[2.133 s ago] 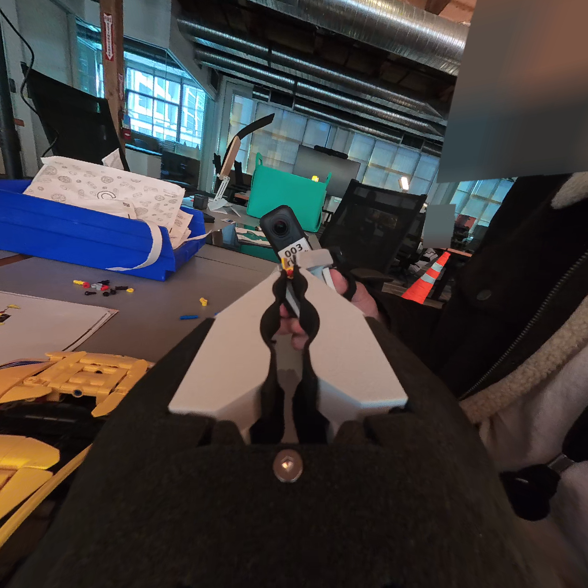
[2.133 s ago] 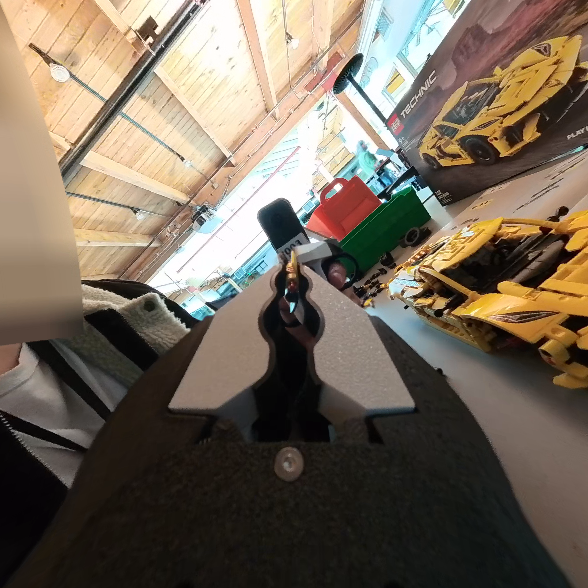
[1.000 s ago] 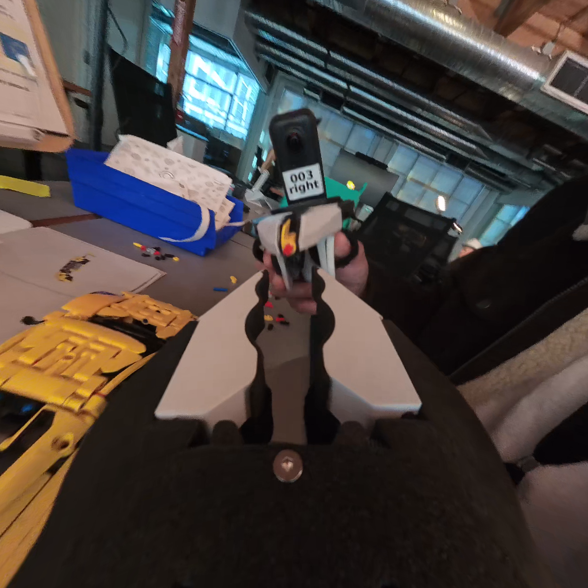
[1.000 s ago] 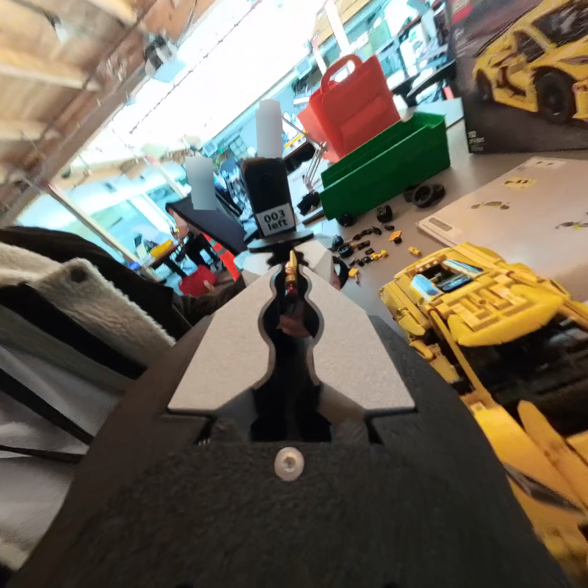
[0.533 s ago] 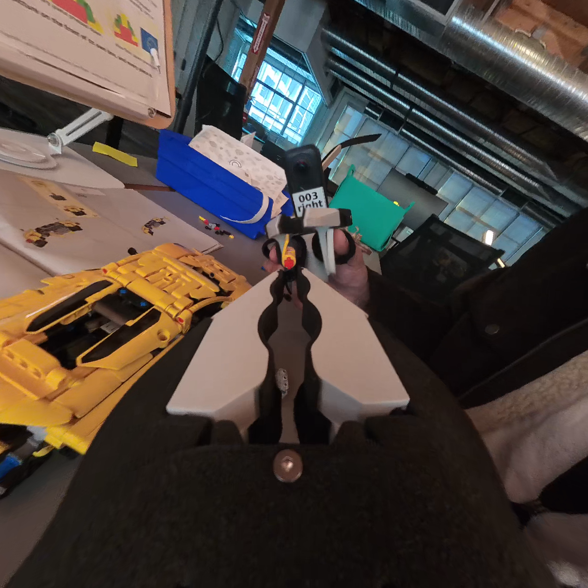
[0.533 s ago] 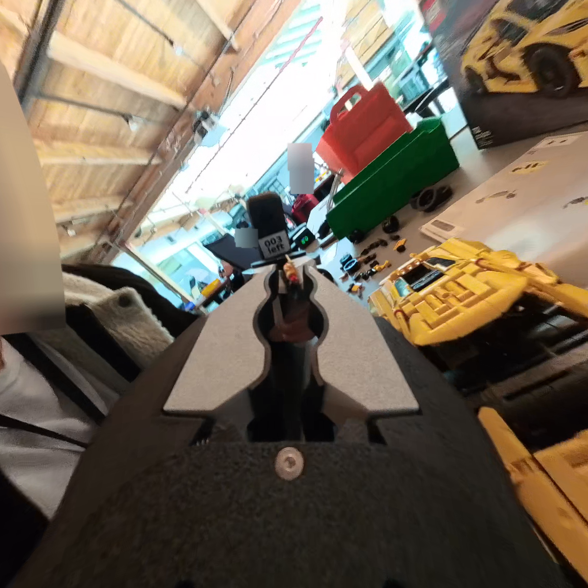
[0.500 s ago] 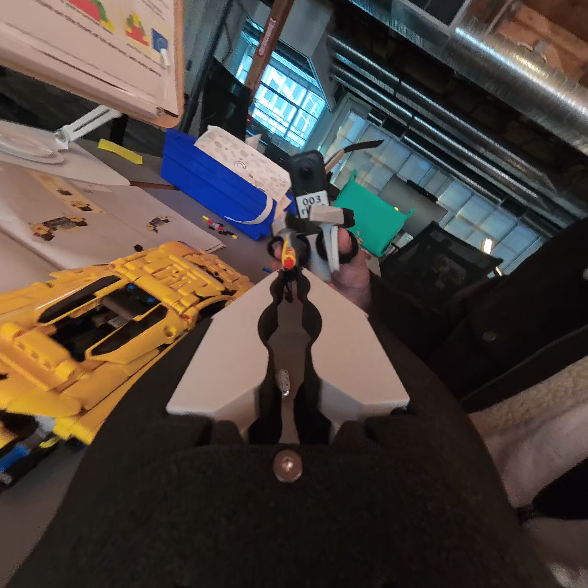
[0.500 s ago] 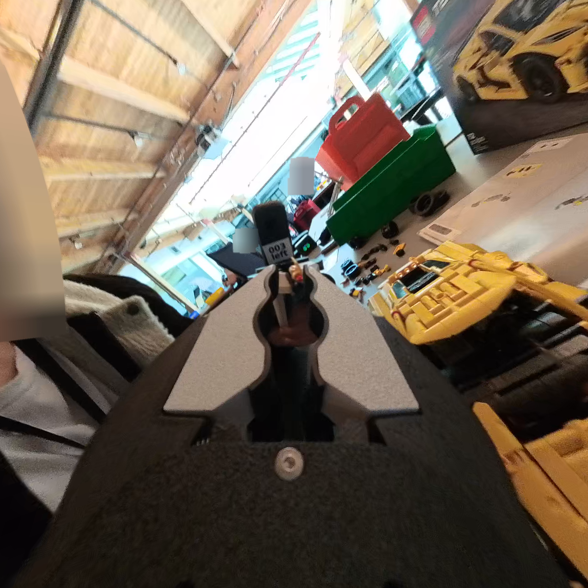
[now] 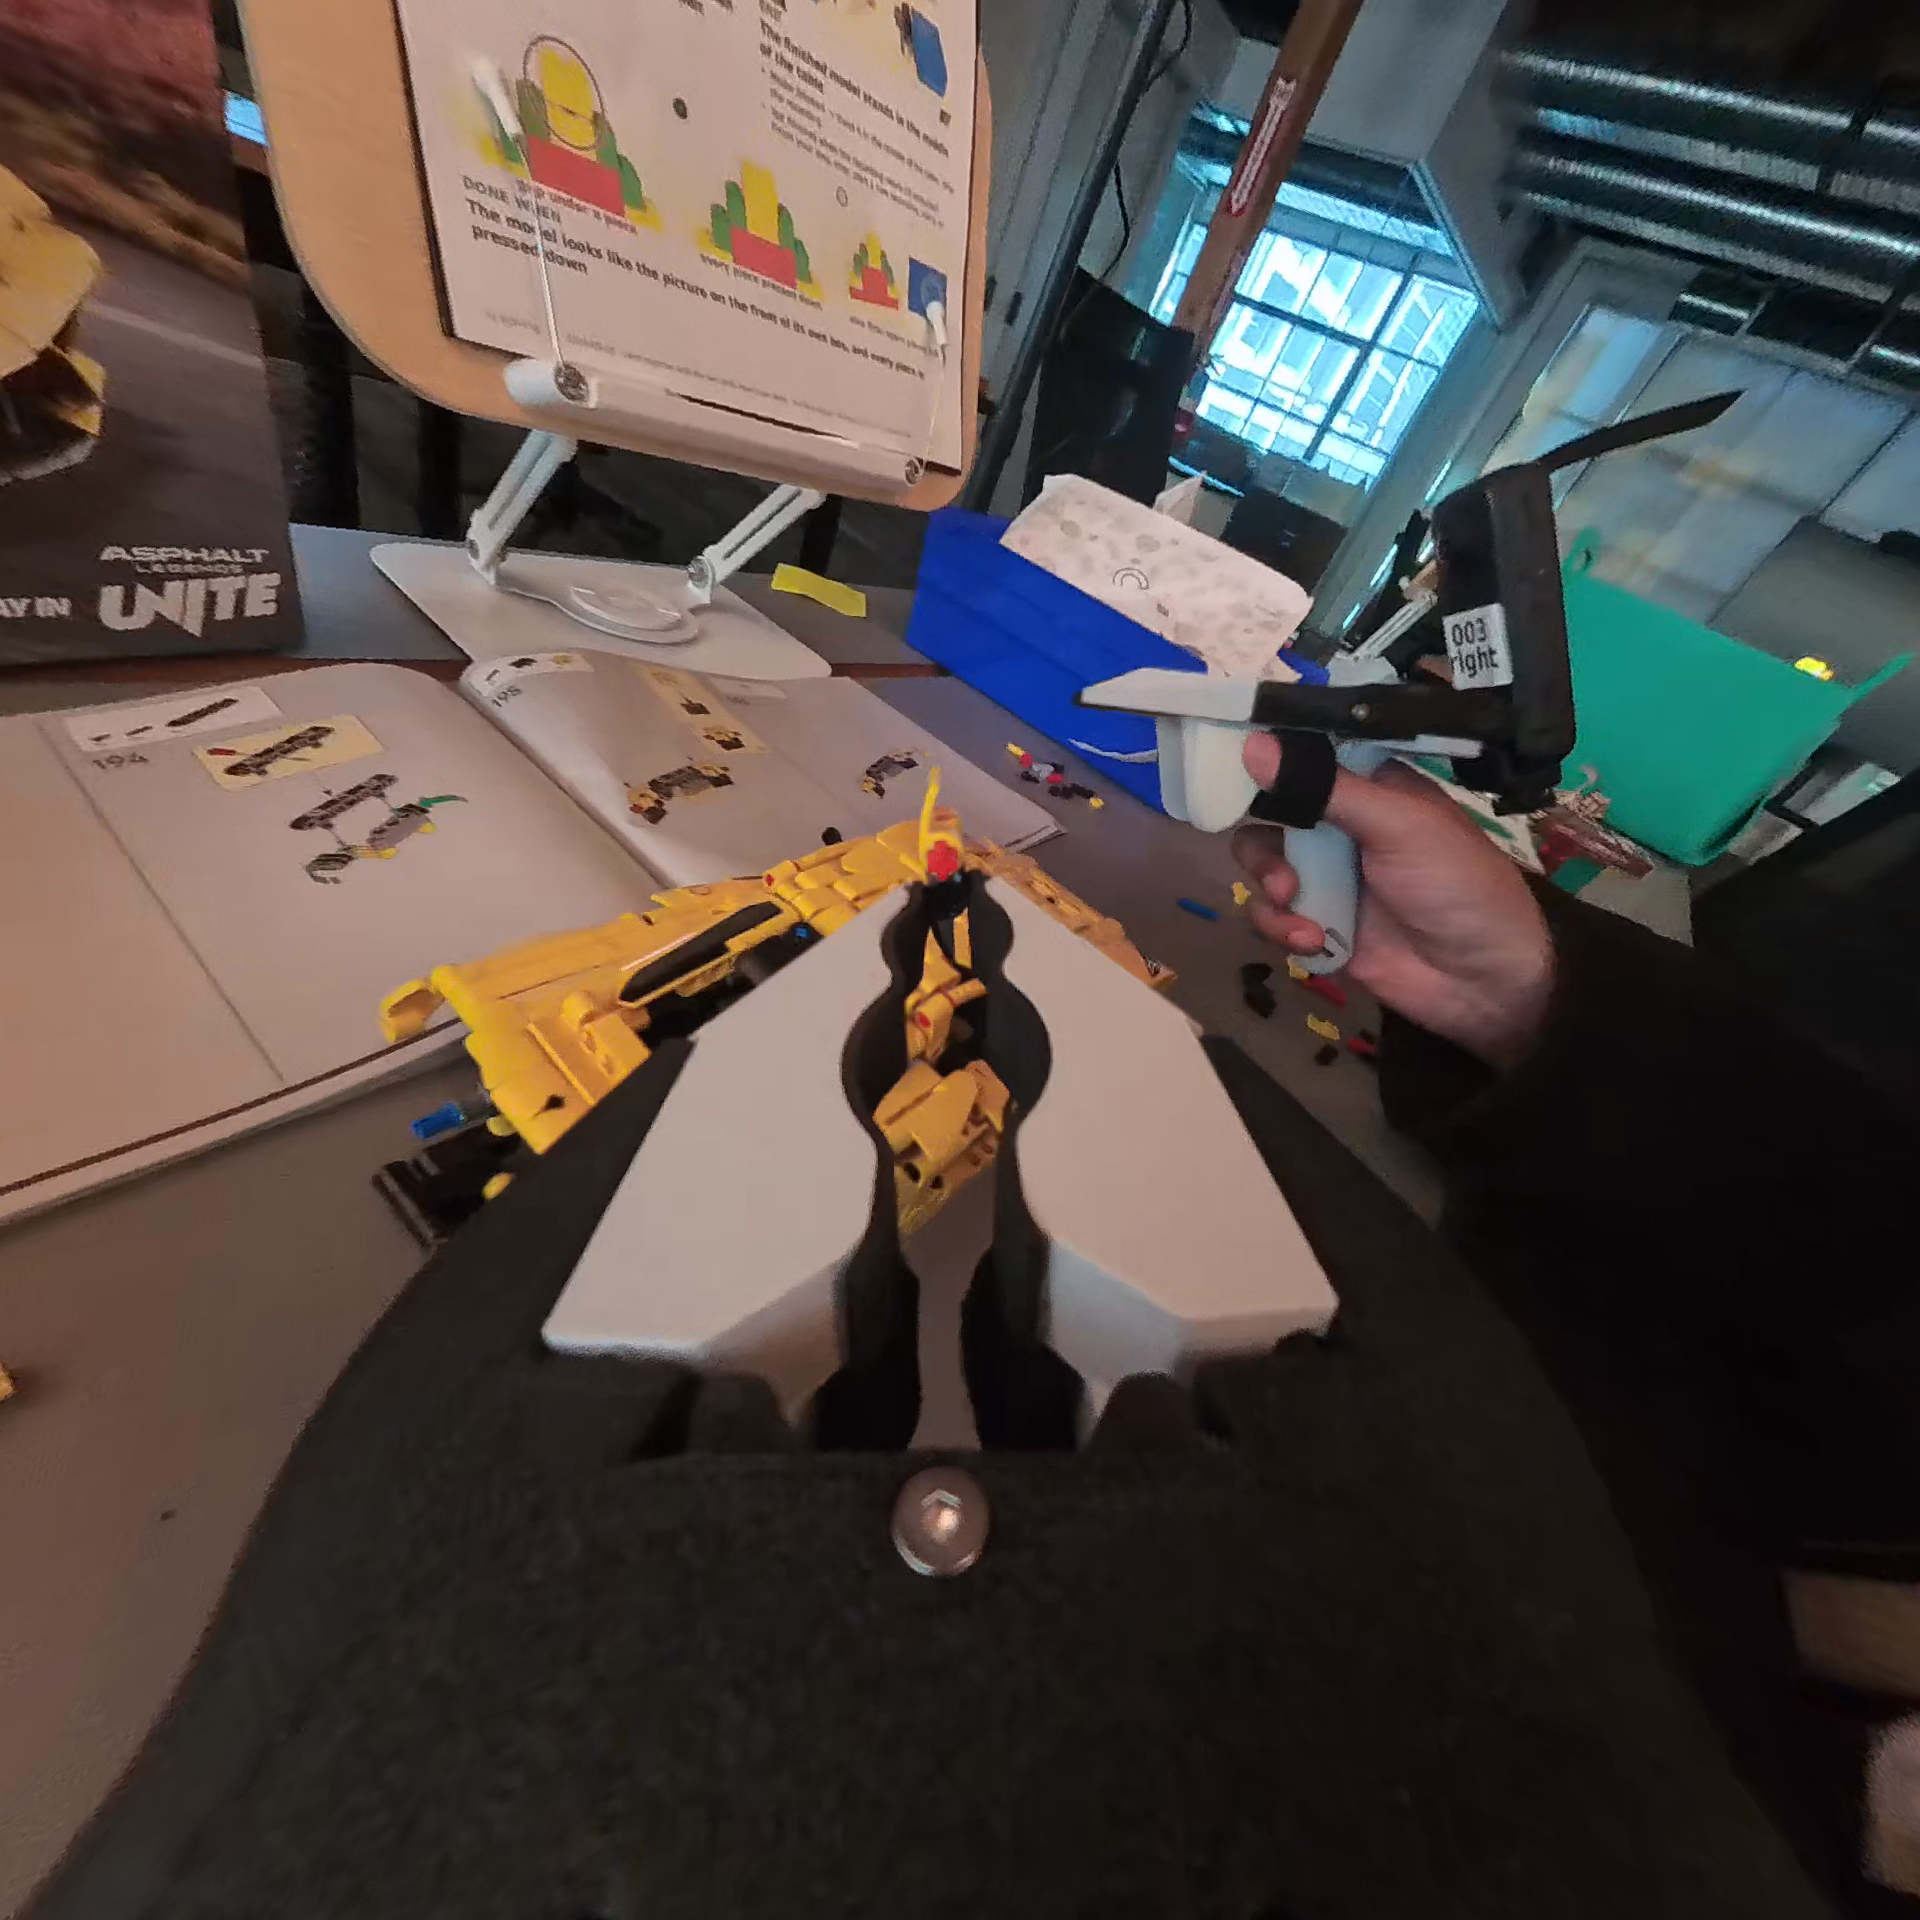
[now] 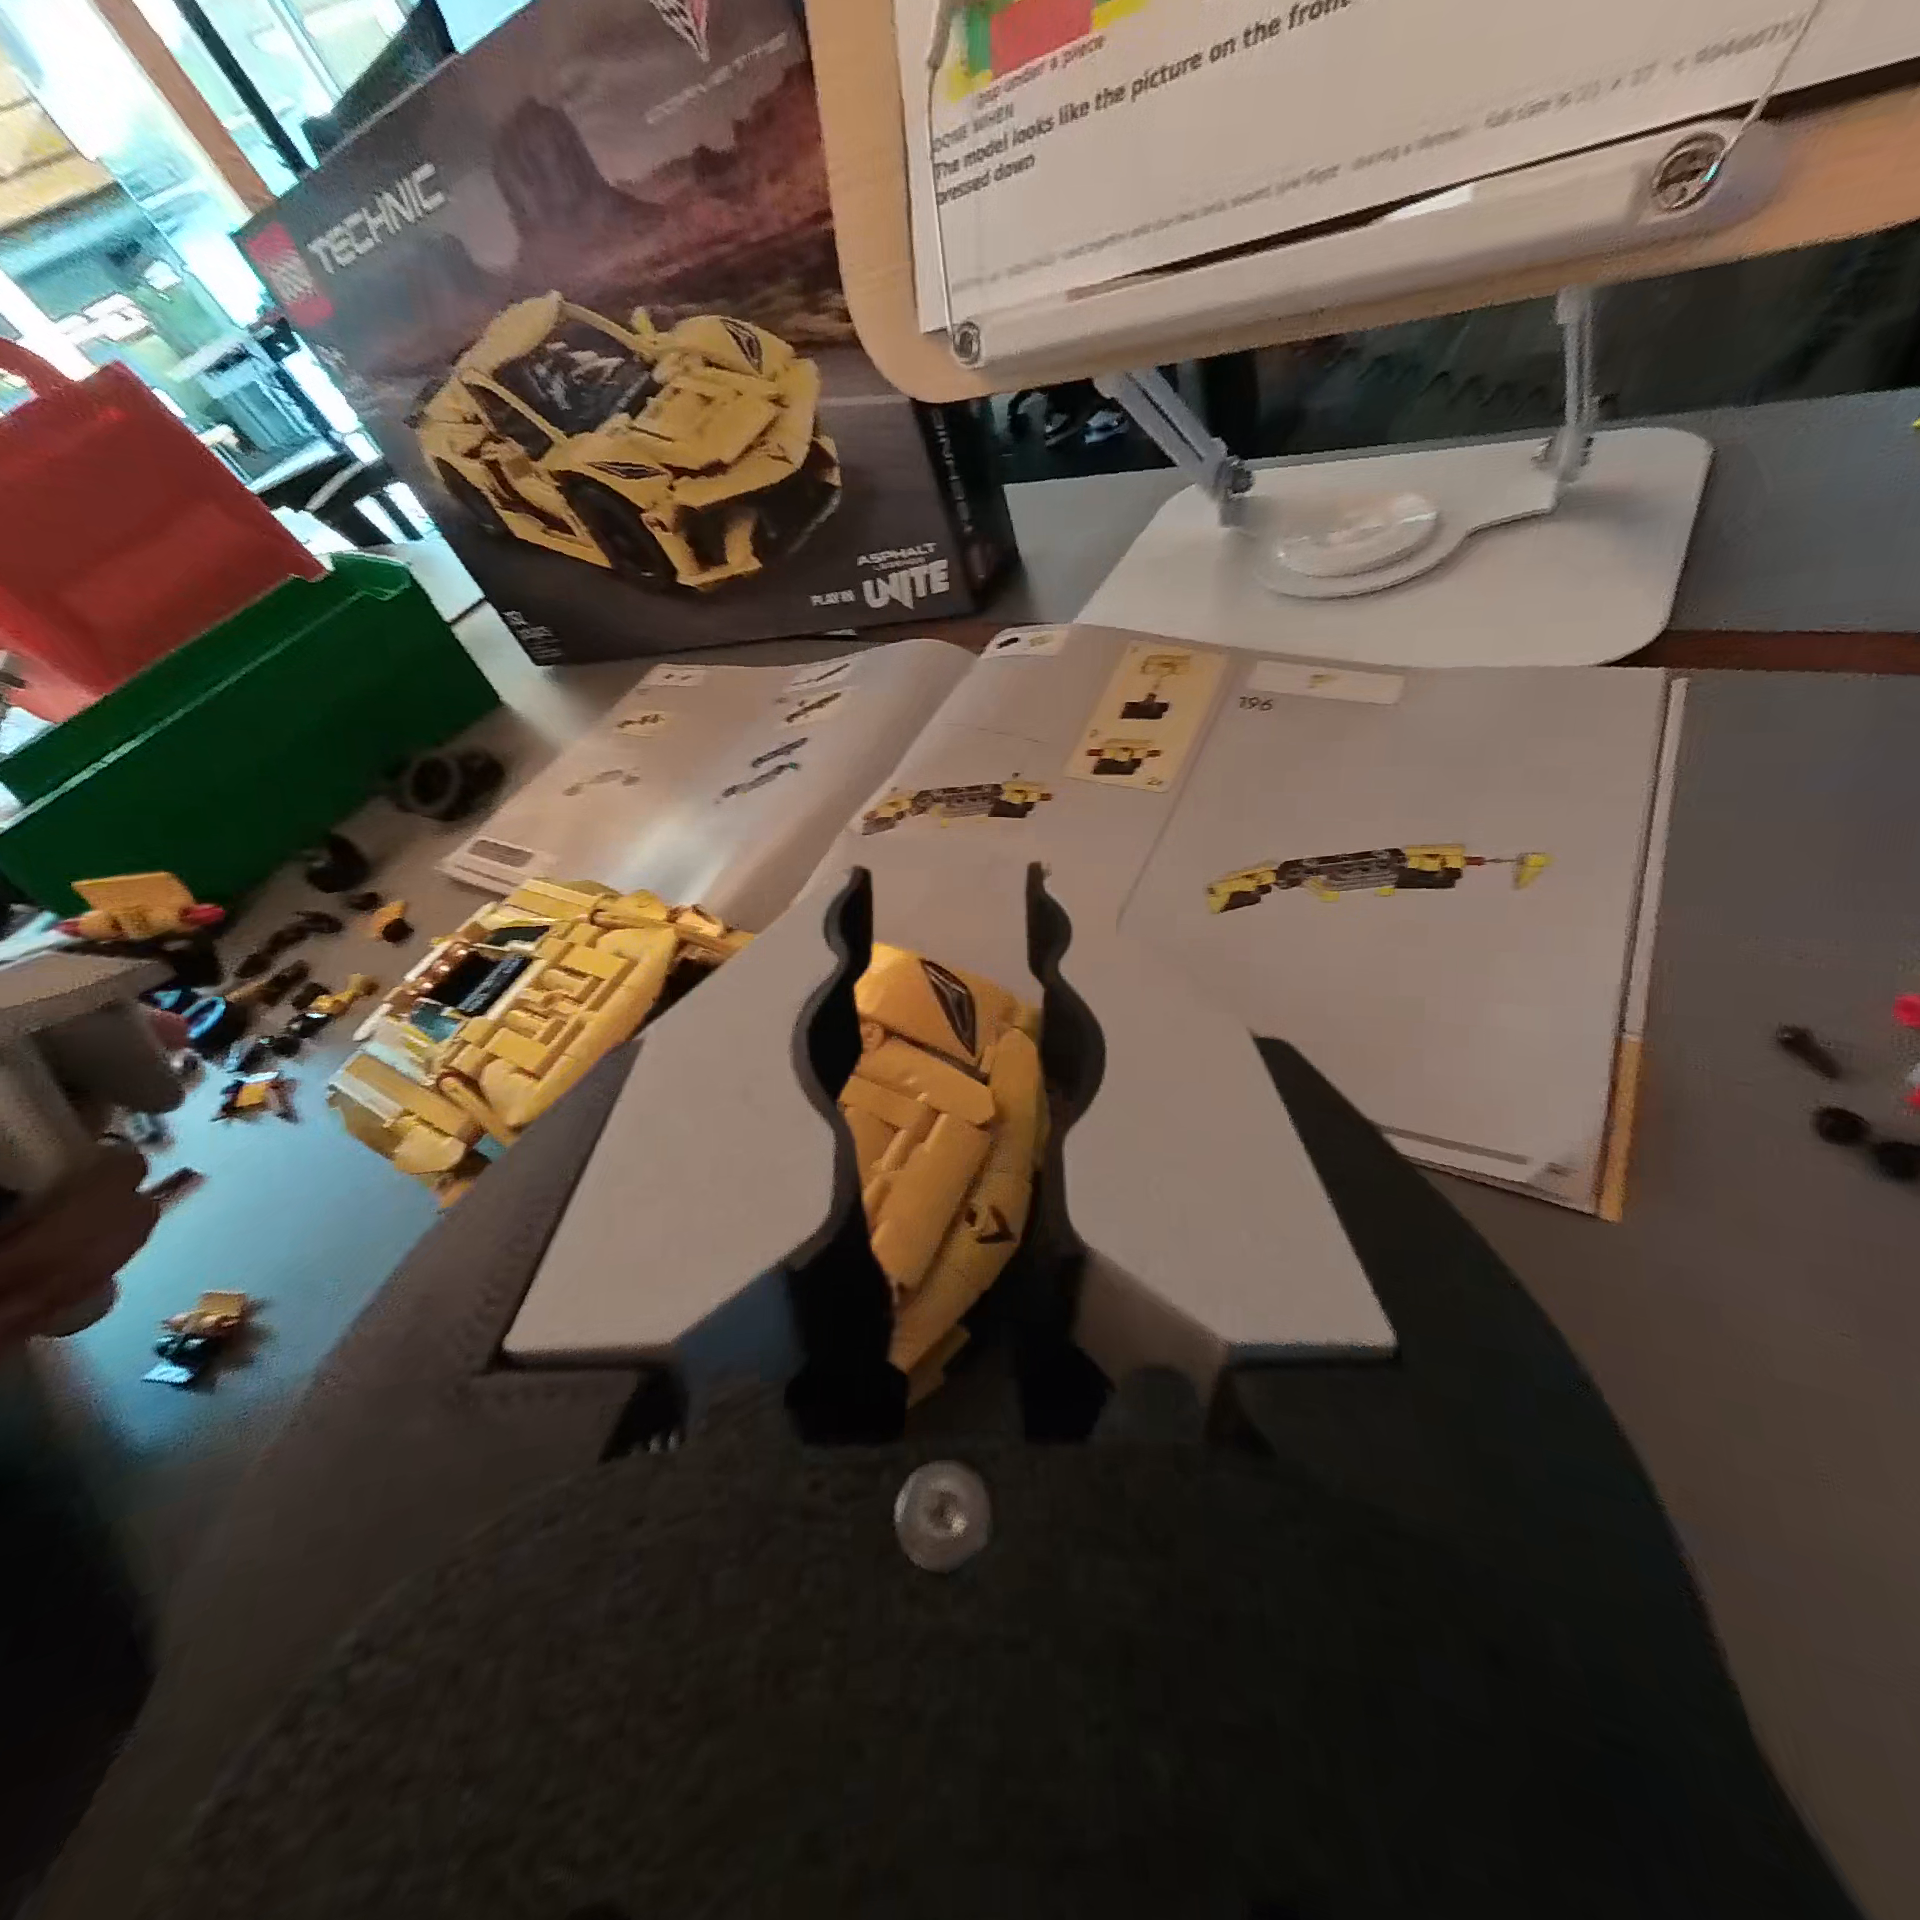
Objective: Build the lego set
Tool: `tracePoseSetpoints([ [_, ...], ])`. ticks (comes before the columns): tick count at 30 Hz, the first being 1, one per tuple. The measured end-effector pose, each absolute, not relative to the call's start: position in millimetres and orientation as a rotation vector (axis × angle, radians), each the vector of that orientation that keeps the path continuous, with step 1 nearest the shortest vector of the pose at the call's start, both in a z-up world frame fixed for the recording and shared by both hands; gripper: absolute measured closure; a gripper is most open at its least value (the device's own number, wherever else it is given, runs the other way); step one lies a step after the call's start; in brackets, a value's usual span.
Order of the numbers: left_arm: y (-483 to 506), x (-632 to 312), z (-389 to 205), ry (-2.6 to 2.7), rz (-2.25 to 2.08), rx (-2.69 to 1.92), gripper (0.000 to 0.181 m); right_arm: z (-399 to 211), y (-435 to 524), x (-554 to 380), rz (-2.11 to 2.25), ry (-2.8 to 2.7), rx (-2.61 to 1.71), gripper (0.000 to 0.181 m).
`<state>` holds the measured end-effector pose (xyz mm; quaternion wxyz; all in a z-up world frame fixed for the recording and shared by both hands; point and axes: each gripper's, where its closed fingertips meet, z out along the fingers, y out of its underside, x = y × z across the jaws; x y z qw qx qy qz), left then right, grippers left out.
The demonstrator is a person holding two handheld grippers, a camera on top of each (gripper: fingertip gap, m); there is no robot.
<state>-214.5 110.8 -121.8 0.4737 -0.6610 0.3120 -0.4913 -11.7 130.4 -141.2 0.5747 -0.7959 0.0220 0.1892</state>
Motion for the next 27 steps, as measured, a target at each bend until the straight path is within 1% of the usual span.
tracePoseSetpoints([
  [3,109,-214,-123,0.761,-1.235,-1.628,0.175,-150,132,-15,0.424,0.028,-1.904,0.150],
  [10,109,-213,-126,0.743,-1.291,-1.660,0.175,-151,133,-22,0.467,0.007,-1.901,0.149],
  [27,109,-212,-126,0.725,-1.347,-1.668,0.174,-149,132,-33,0.532,-0.019,-1.893,0.154],
])
